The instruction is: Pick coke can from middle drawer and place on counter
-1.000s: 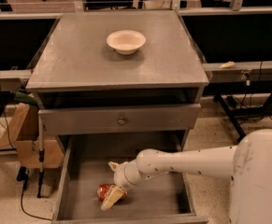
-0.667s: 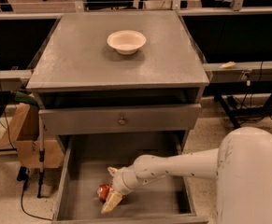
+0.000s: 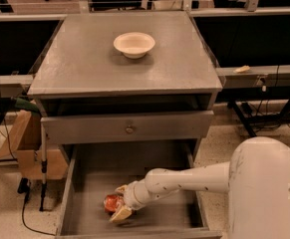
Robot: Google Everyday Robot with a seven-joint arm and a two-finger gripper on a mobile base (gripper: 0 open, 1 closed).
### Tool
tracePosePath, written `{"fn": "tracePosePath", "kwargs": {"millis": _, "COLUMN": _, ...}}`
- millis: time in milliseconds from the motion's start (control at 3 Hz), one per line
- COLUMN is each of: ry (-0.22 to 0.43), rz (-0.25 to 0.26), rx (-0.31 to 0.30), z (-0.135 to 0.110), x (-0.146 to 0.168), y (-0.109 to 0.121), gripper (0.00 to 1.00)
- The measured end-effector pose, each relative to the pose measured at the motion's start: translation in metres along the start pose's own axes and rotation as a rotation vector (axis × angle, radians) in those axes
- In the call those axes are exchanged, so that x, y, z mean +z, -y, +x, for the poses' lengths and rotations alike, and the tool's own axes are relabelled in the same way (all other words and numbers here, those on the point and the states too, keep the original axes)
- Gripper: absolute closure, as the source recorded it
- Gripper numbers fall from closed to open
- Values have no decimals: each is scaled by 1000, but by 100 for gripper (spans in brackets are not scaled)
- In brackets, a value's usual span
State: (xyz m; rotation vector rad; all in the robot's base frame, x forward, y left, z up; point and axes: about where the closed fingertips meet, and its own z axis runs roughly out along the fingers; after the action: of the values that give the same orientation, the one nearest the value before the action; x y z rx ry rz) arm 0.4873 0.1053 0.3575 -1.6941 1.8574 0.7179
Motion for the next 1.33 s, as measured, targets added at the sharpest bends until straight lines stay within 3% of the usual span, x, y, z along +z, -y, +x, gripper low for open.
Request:
{"fn": "tracePosePath", "kwargs": {"millis": 667, "ry": 0, "rz": 0, "rx": 0, "z": -4, "x": -4, "y": 0, "gripper": 94}}
{"fn": "tracePosePath", "kwargs": {"millis": 1000, "ry": -17, "rz": 23, "rx": -14, "z": -19, "x": -35, "y": 2, "gripper": 100}}
{"fn": "tracePosePath", "kwargs": {"millis": 1333, "ry": -40, "rz": 6, "rx": 50, "z": -43, "x": -109, "y": -29, "gripper": 100}}
